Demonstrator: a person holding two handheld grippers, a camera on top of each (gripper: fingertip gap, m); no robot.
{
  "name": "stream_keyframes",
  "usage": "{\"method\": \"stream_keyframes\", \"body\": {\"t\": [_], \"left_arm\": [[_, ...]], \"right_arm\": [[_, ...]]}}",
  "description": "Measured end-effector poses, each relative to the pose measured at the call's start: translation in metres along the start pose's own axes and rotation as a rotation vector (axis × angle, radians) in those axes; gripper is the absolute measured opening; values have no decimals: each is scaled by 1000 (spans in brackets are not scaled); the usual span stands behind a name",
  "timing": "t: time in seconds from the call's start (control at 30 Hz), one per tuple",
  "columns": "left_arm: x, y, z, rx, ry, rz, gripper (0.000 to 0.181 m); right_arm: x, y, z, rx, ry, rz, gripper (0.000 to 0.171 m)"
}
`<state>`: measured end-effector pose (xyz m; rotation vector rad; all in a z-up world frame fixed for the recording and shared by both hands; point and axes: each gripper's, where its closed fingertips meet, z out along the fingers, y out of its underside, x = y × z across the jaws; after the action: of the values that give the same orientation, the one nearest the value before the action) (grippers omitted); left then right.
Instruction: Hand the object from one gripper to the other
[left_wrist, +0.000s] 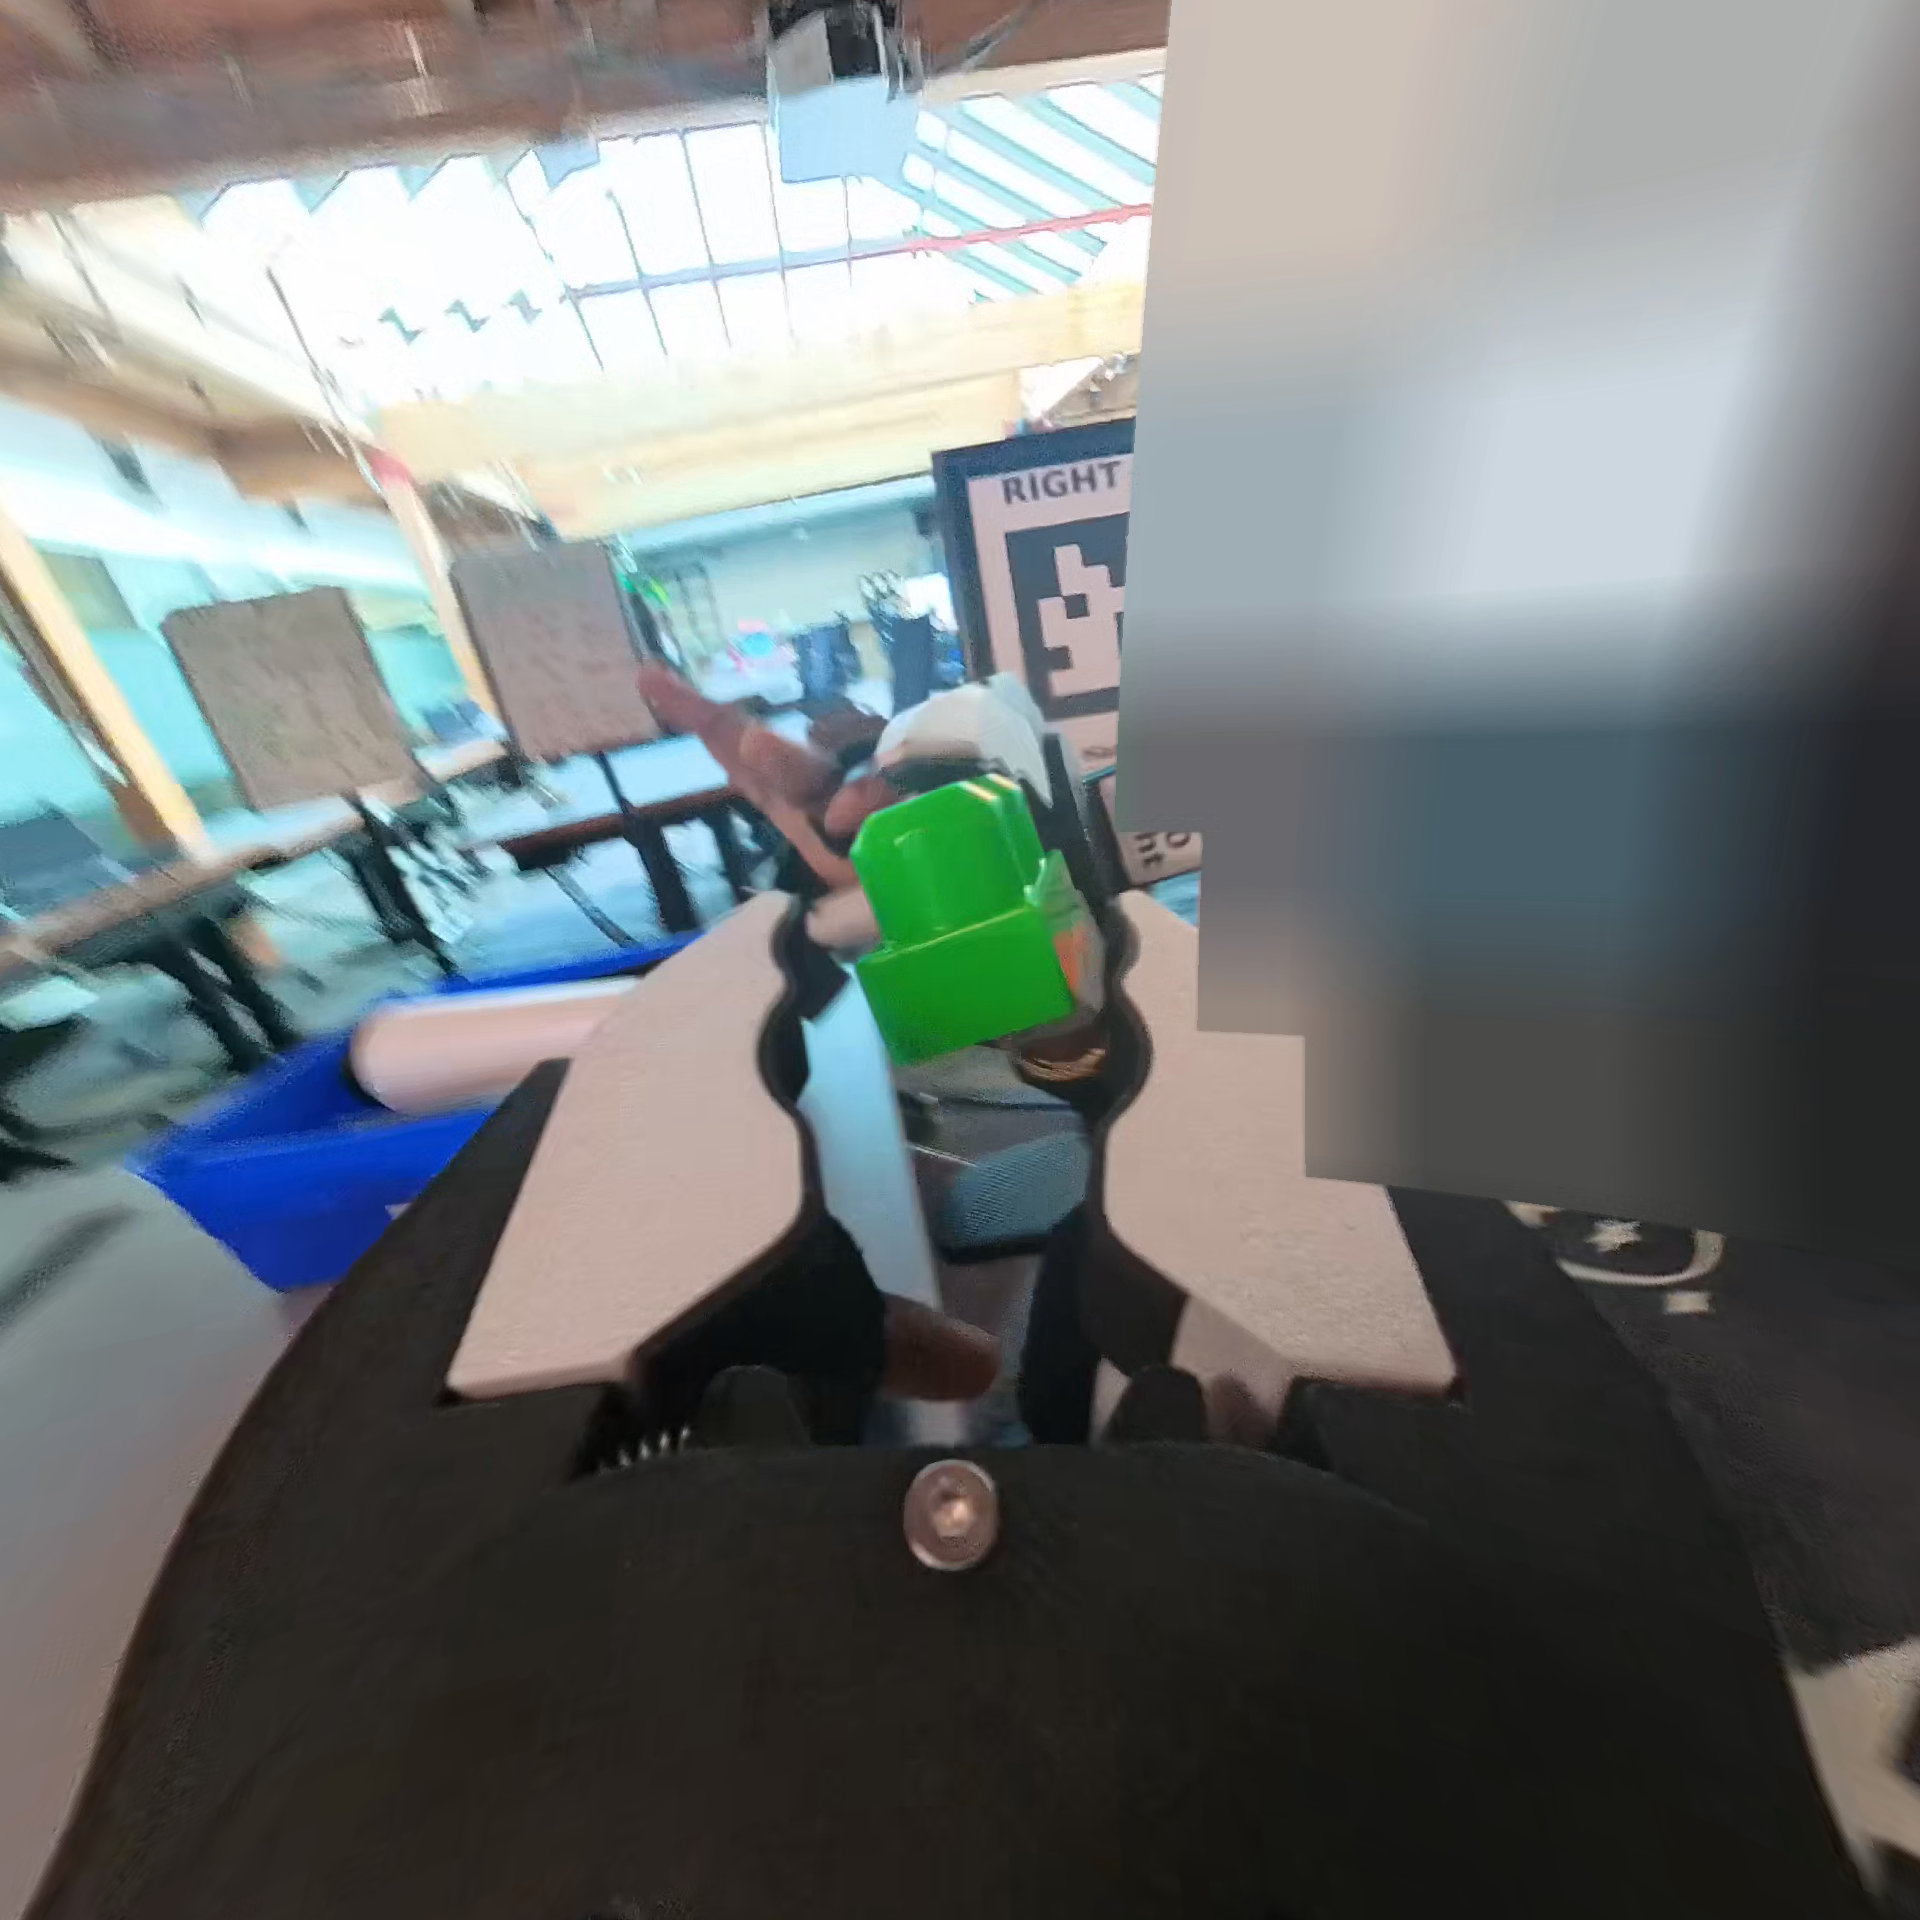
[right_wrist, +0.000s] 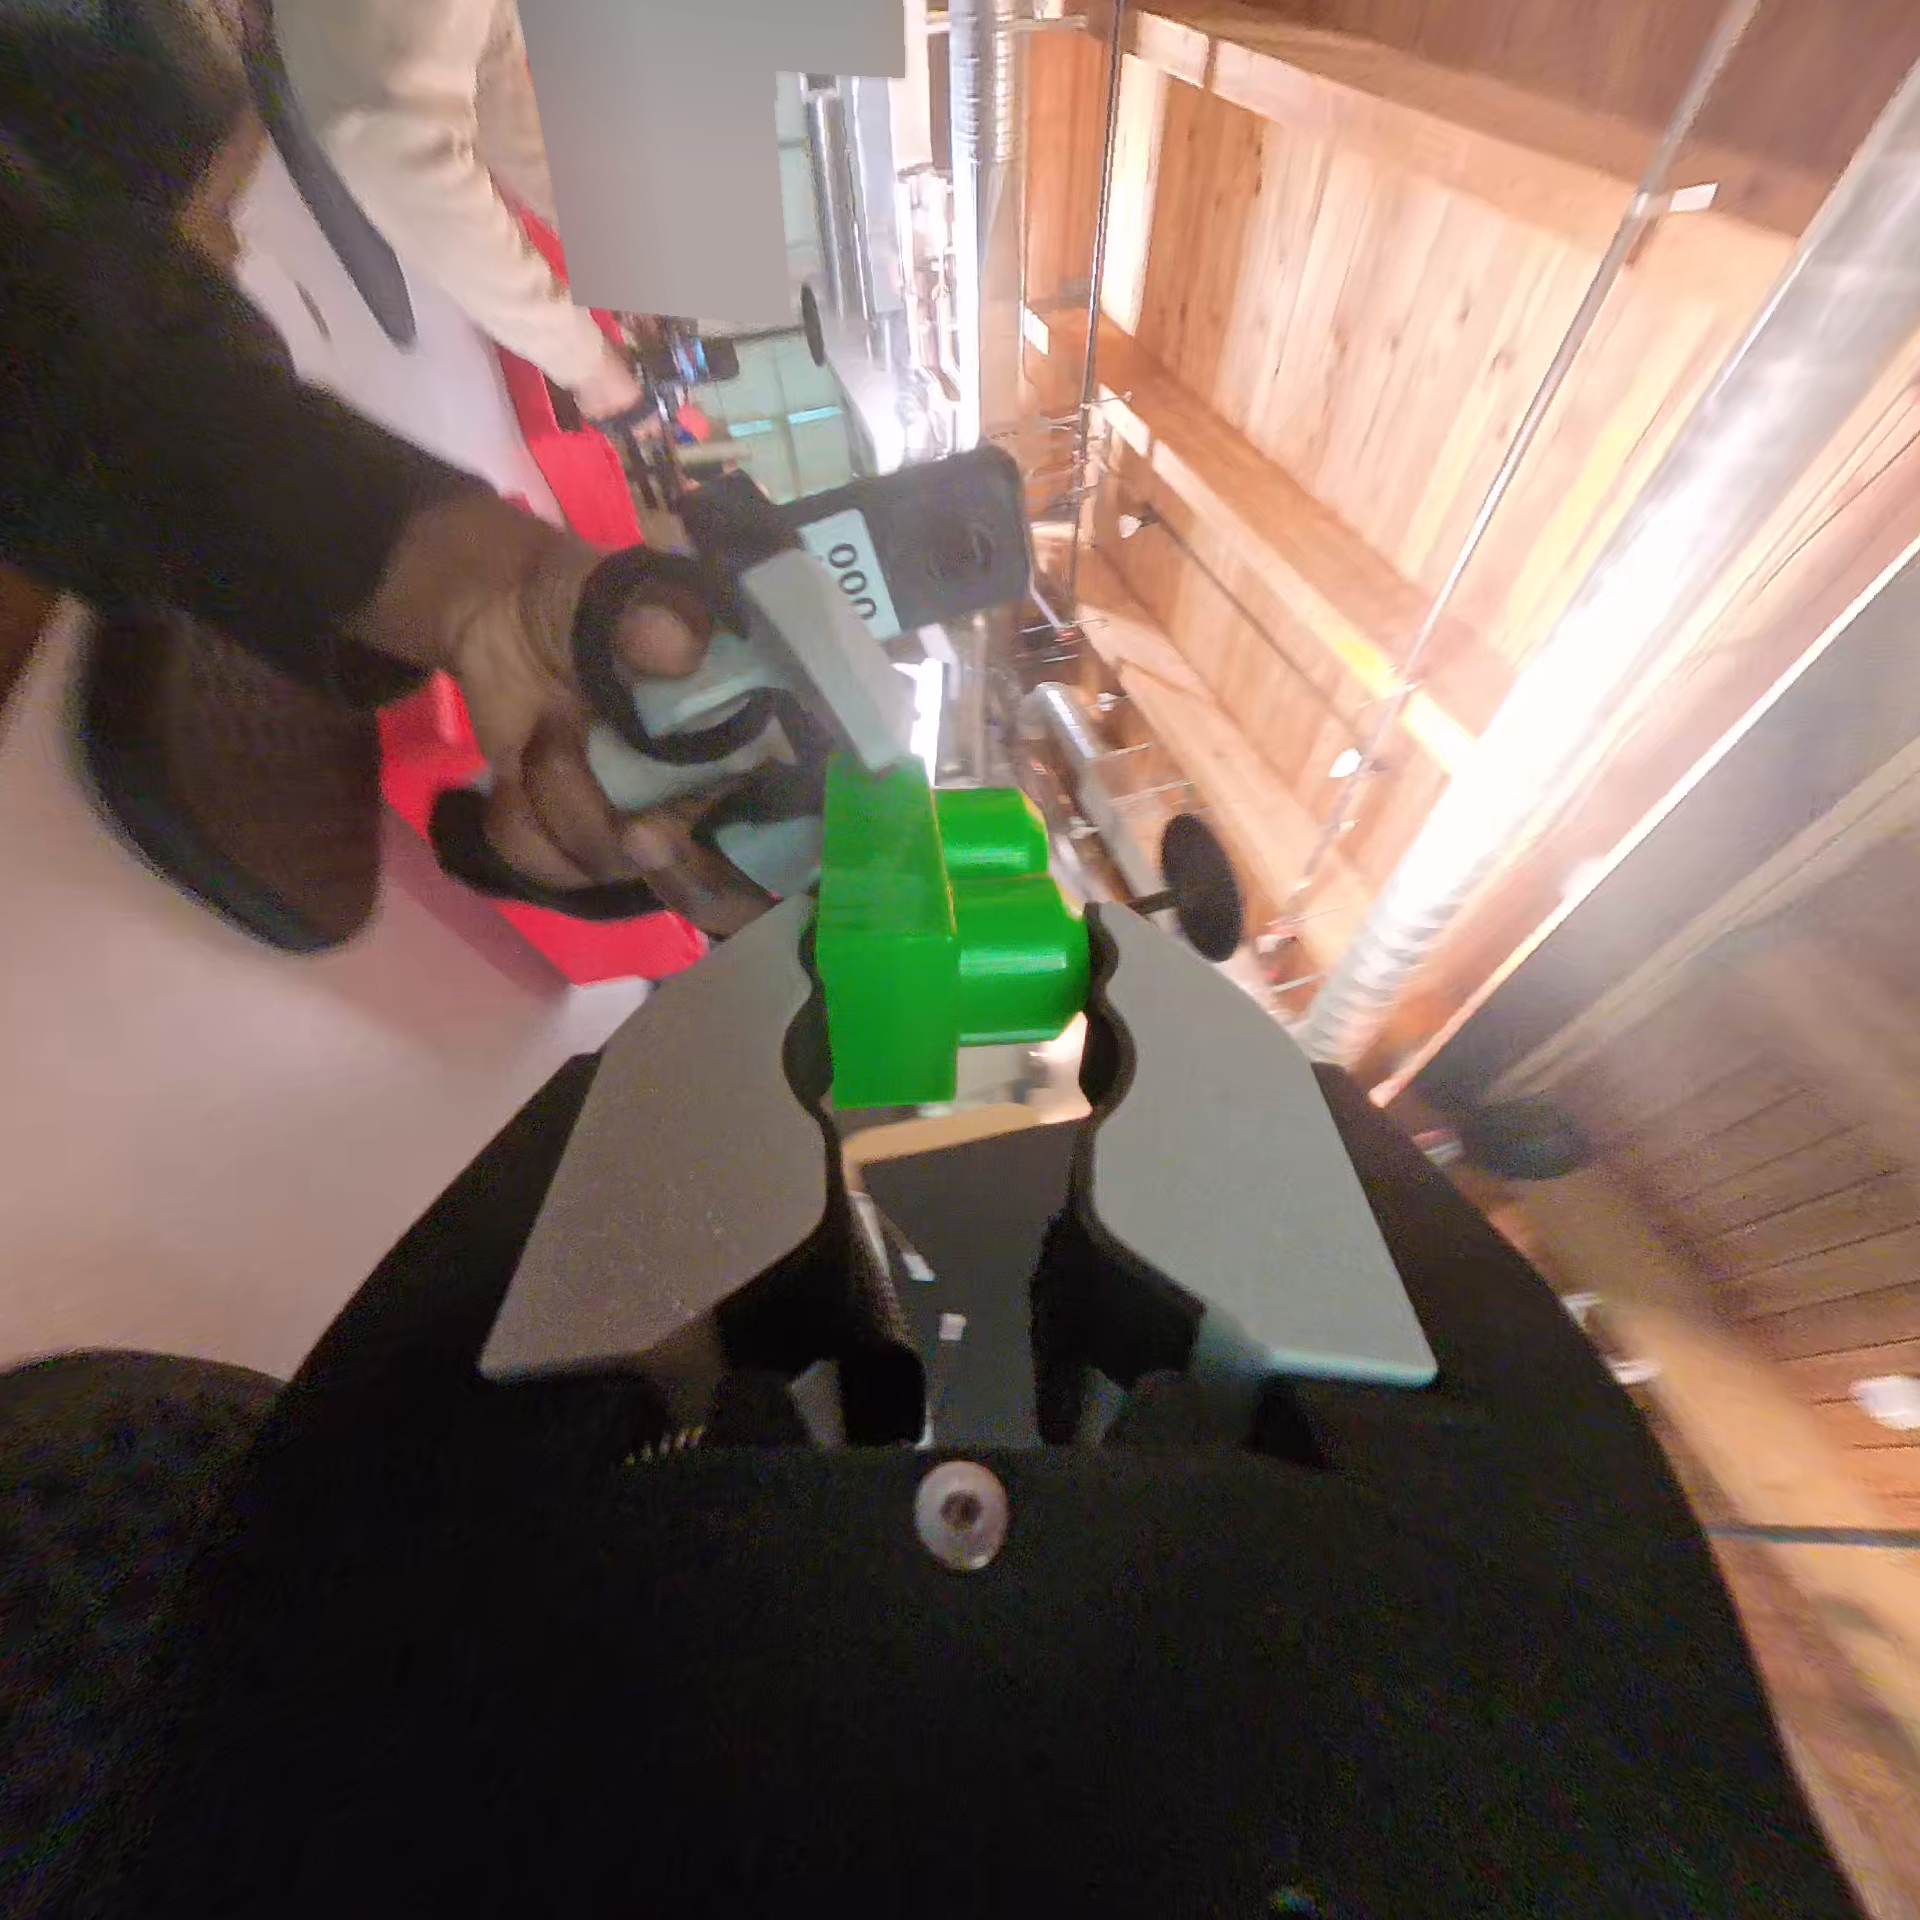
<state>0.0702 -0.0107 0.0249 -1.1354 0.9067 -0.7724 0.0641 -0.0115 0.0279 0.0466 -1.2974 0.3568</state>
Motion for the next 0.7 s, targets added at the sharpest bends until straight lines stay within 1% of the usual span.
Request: {"method": "stream_keyframes", "body": {"t": [0.03, 0.1, 0.17, 0.23, 0.3, 0.47, 0.53, 0.6, 0.63, 0.7], "left_arm": [[0, -3, -1, 18, -26, 99, 59], [0, -3, -3, -3, -83, 293, 67], [0, -1, -4, -48, -120, 441, 69], [3, 1, -3, -78, -134, 530, 69], [6, 2, 0, -80, -130, 561, 66], [10, 2, 2, -77, -102, 521, 43], [9, 3, 1, -88, -98, 495, 43], [6, 1, 0, -84, -103, 426, 43], [5, -1, 0, -76, -97, 366, 42], [3, -6, -1, -46, -86, 221, 42]], "right_arm": [[0, 1, 0, 8, -18, 88, 46], [0, 3, 0, 13, -64, 248, 46], [-2, 1, -1, 47, -113, 392, 46], [-6, -4, -3, 89, -176, 524, 46], [-8, -7, -3, 109, -213, 614, 46], [-12, -7, -3, 111, -246, 661, 46], [-13, -7, -3, 103, -248, 664, 46], [-12, -5, -1, 100, -226, 639, 47], [-10, -5, -1, 109, -195, 589, 49], [-5, -8, -1, 130, -121, 448, 69]]}}
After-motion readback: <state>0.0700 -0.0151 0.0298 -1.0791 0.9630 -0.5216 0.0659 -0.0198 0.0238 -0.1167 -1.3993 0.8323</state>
